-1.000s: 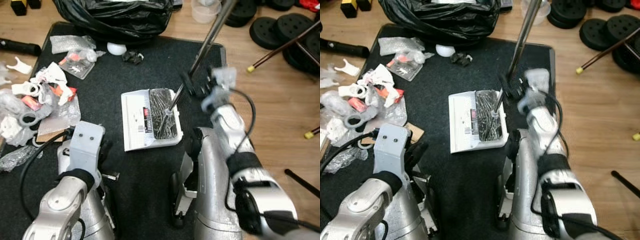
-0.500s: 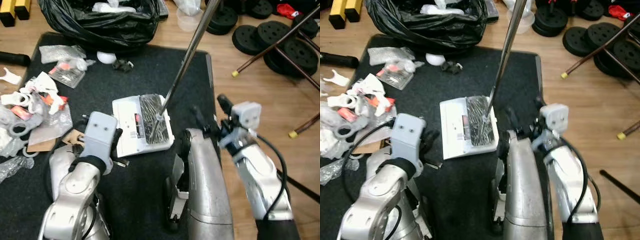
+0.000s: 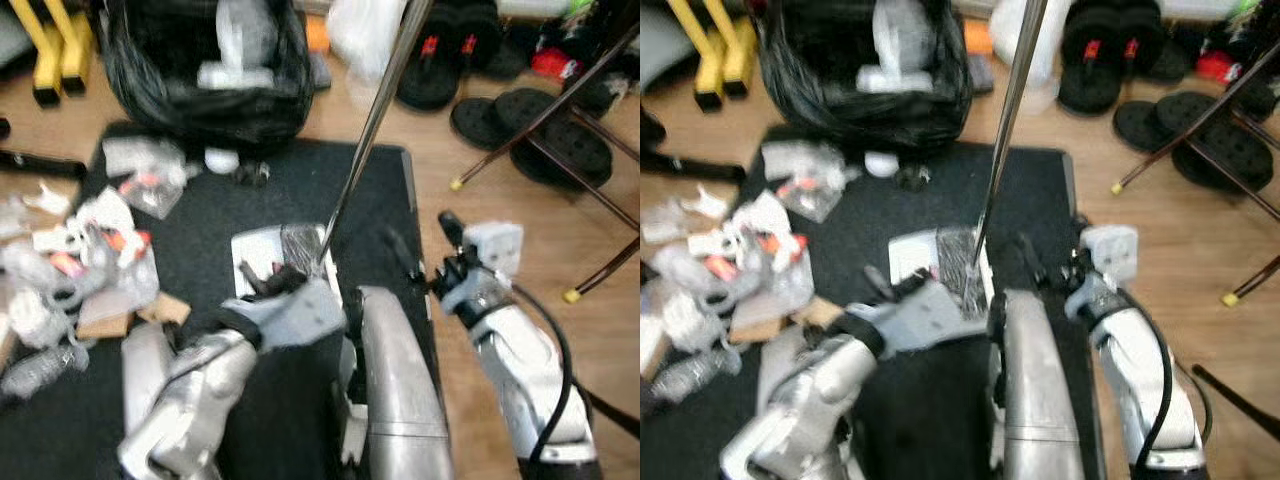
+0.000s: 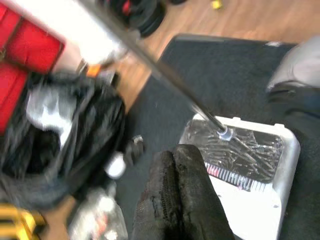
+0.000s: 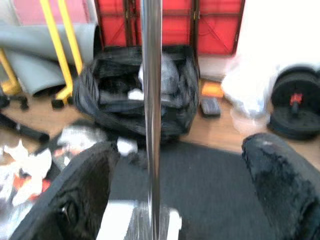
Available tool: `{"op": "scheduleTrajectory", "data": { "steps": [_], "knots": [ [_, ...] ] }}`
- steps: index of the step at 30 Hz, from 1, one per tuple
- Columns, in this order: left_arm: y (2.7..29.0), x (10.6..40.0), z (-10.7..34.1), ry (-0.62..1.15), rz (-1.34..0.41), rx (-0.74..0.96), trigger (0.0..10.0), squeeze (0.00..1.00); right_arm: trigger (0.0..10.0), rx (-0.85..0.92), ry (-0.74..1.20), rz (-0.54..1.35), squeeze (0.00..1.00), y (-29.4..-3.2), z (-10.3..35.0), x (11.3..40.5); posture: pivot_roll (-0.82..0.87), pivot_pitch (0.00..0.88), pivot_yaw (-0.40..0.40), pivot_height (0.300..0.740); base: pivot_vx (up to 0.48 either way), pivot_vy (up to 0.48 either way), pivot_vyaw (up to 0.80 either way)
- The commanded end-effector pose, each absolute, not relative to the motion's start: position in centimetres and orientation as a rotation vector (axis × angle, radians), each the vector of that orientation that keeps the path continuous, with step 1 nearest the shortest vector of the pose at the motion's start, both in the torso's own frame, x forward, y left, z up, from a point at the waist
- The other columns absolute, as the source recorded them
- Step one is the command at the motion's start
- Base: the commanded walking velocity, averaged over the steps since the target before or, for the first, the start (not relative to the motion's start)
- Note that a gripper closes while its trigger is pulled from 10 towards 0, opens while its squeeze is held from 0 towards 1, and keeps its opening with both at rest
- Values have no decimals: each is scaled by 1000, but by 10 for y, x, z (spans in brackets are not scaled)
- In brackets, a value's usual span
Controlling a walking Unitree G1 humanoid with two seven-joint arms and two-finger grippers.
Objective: Sweep floor
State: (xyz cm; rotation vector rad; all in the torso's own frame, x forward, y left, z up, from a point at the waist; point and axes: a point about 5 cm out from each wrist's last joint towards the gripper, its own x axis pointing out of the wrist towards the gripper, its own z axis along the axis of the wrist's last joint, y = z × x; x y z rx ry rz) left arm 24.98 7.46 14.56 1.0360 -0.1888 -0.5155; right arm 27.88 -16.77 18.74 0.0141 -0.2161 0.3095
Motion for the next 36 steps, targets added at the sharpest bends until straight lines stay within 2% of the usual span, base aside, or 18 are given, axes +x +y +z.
{"op": "scheduleTrajectory", "data": {
  "steps": [1, 9, 20, 24, 36],
  "knots": [
    [72, 253, 135, -141, -582, 1017, 10000, 0, 10000, 4, -190, 295, 0, -170, 182, 282, -97, 135, -123, 461, 0, 0, 0],
    [69, 273, 131, -127, -599, 1021, 10000, 0, 10000, 12, -204, 303, 0, -164, 185, 291, -108, 81, -118, 486, 0, 0, 0],
    [67, 284, 127, -142, -604, 1051, 10000, 0, 10000, 16, -203, 300, 0, -161, 183, 303, -82, 55, -130, 521, 0, 0, 0],
    [70, 289, 122, -141, -608, 1048, 10000, 0, 10000, 26, -213, 316, 0, -152, 183, 308, -76, 22, -100, 541, 0, 0, 0],
    [69, 292, 118, -150, -621, 1052, 10000, 0, 10000, 20, -221, 297, 0, -157, 181, 310, -78, 3, -87, 591, 0, 0, 0]
  ]
}}
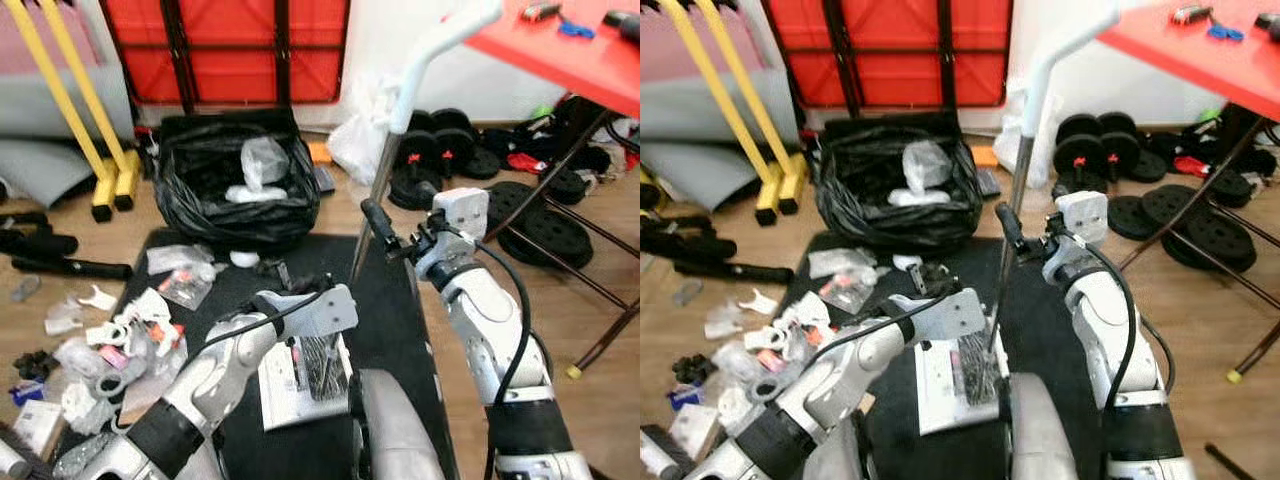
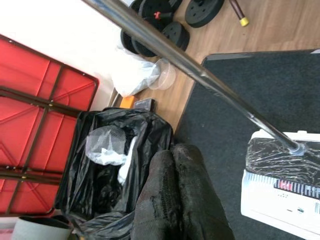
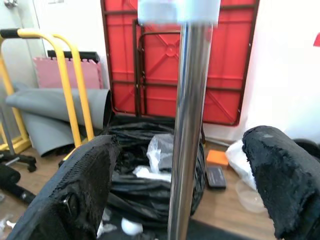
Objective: Sweep floor
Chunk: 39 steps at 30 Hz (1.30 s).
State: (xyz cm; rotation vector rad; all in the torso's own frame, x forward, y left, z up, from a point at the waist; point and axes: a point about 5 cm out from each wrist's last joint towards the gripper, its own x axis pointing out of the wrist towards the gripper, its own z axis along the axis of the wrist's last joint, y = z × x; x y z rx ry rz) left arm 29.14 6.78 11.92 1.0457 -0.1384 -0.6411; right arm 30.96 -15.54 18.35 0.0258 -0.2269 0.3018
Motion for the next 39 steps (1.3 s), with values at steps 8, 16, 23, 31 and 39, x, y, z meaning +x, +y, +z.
{"op": "scheduleTrajectory", "data": {
  "steps": [8, 16, 23, 31, 39],
  "knots": [
    [68, 293, 118, -157, -621, 1048, 10000, 0, 10000, 22, -228, 297, 0, -156, 180, 312, -78, 6, -89, 621, 0, 0, 0],
    [68, 295, 118, -161, -623, 1046, 10000, 0, 10000, 6, -215, 308, 0, -152, 176, 312, -79, 4, -92, 646, 0, 0, 0],
    [68, 295, 117, -163, -623, 1045, 10000, 0, 10000, 1, -213, 312, 0, -152, 175, 313, -80, 4, -90, 671, 0, 0, 0],
    [68, 295, 118, -167, -625, 1044, 10000, 0, 10000, 1, -209, 304, 0, -154, 174, 312, -79, 10, -98, 706, 0, 0, 0],
    [67, 295, 118, -169, -625, 1043, 10000, 0, 10000, -47, -147, 191, 0, -171, 164, 314, -83, 12, -101, 731, 0, 0, 0]
  ]
}}
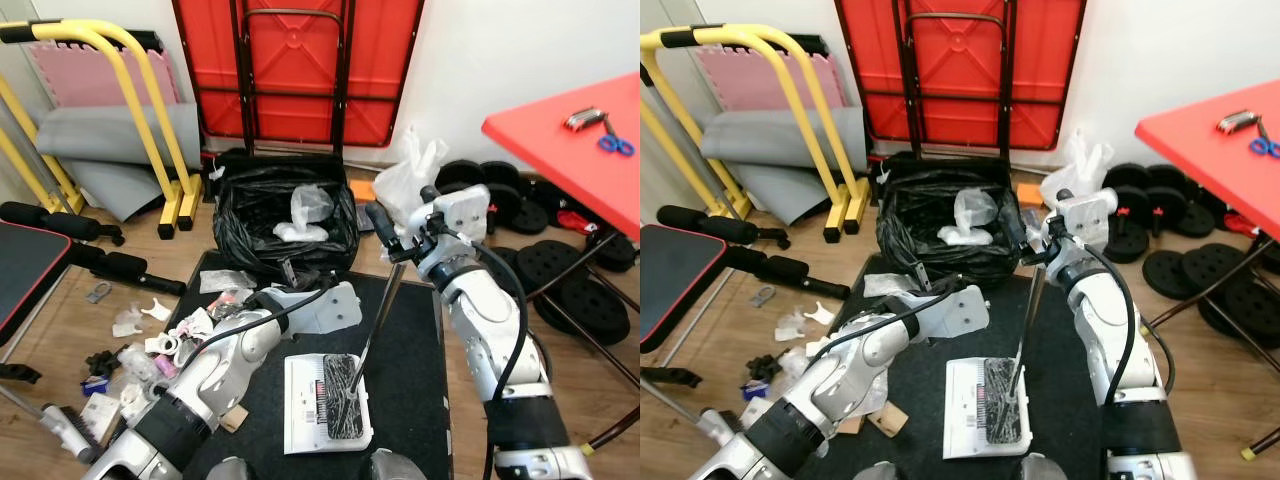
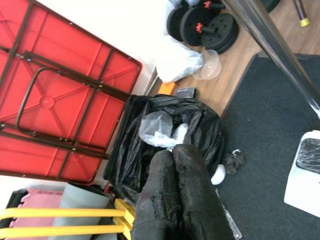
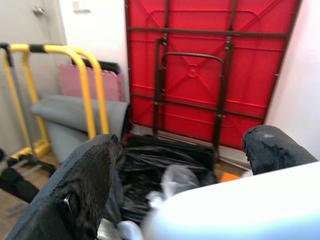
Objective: Sweep floor
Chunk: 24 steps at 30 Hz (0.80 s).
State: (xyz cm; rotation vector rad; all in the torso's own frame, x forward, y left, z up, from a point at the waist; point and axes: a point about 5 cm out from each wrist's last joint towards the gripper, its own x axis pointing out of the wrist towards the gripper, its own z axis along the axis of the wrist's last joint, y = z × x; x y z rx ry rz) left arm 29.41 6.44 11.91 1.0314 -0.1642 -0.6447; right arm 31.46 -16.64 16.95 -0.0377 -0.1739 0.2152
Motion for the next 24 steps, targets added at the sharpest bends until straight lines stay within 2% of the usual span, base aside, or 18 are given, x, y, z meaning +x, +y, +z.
{"op": "scheduleTrajectory", "data": {
  "steps": [1, 4, 5, 7, 11, 13, 14, 15, 18, 24],
  "knots": [
    [67, 295, 118, -169, -625, 1042, 10000, 0, 10000, -61, -103, 123, 0, -180, 158, 316, -83, 12, -101, 736, 0, 0, 0],
    [66, 294, 118, -172, -625, 1041, 10000, 0, 10000, -37, 174, -199, 0, -234, 117, 304, -89, 15, -110, 740, 0, 0, 0],
    [66, 294, 118, -172, -625, 1041, 10000, 0, 10000, -37, 174, -199, 0, -234, 117, 304, -89, 15, -110, 740, 0, 0, 0],
    [66, 294, 119, -173, -626, 1041, 10000, 0, 10000, 8, 289, -315, 0, -254, 98, 292, -93, 19, -111, 740, 0, 0, 0],
    [66, 294, 119, -173, -626, 1041, 10000, 0, 10000, 23, 319, -352, 0, -260, 94, 287, -93, 19, -112, 740, 0, 0, 0],
    [66, 293, 119, -174, -626, 1041, 10000, 0, 10000, 88, 237, -385, 0, -268, 103, 284, -102, 24, -110, 740, 0, 0, 0],
    [66, 293, 119, -174, -626, 1040, 10000, 0, 10000, 108, 129, -365, 0, -266, 120, 287, -109, 23, -108, 740, 0, 0, 0],
    [66, 293, 119, -174, -626, 1040, 10000, 0, 10000, 108, 129, -365, 0, -266, 120, 287, -109, 23, -108, 740, 0, 0, 0],
    [66, 294, 119, -175, -626, 1040, 10000, 0, 10000, 112, -47, -308, 0, -260, 152, 294, -112, 20, -107, 740, 0, 0, 0],
    [66, 294, 119, -175, -626, 1040, 10000, 0, 10000, 76, -159, -209, 0, -247, 179, 299, -110, 21, -109, 740, 0, 0, 0]
  ]
}}
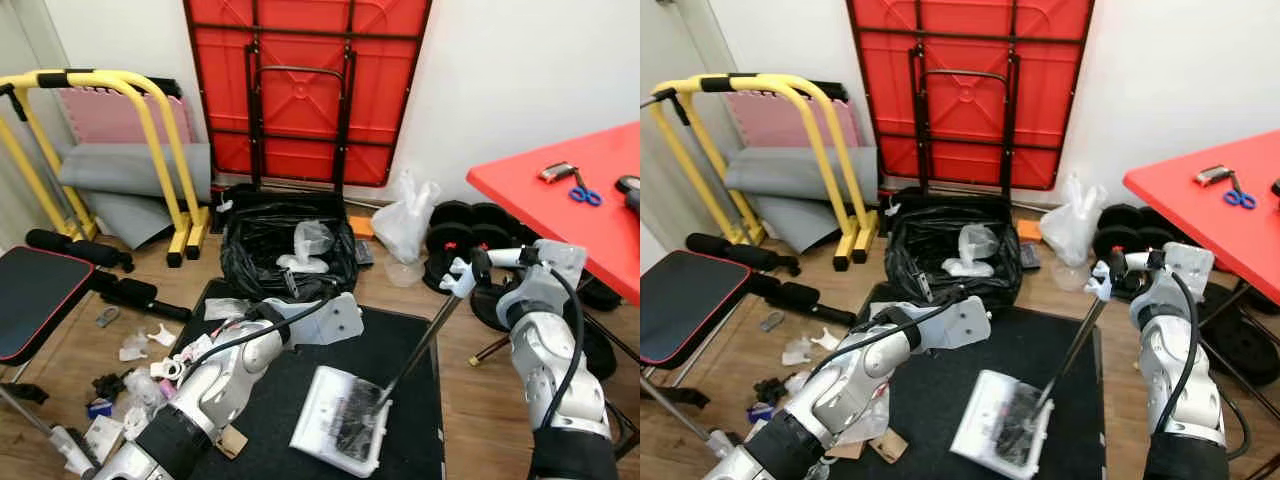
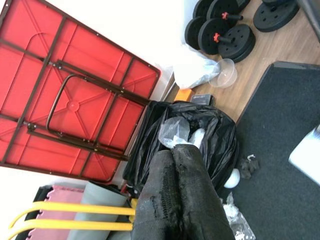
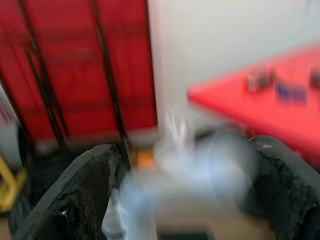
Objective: Sweep floor
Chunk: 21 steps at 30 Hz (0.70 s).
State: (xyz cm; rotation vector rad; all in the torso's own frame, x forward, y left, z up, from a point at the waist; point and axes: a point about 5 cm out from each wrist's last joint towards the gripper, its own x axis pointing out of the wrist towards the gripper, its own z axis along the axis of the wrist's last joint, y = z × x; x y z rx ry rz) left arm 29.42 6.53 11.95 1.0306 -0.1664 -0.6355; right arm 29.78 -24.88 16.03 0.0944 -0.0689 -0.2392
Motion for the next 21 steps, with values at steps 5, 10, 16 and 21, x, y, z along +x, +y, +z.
{"op": "scheduleTrajectory", "data": {
  "steps": [5, 10, 16, 21],
  "knots": [
    [67, 293, 120, -177, -626, 1041, 10000, 0, 10000, 33, -249, -181, 0, -244, 199, 296, -118, 28, -107, 740, 0, 0, 0],
    [67, 292, 120, -178, -627, 1041, 10000, 0, 10000, 23, -235, -216, 0, -254, 195, 293, -112, 25, -111, 740, 0, 0, 0],
    [67, 290, 118, -178, -626, 1040, 10000, 0, 10000, 64, -338, -8, 0, -227, 215, 292, -107, 13, -101, 740, 0, 0, 0],
    [67, 289, 118, -179, -629, 1038, 10000, 0, 10000, -42, -343, 251, 0, -187, 220, 288, -107, 24, -102, 740, 0, 0, 0]
  ]
}}
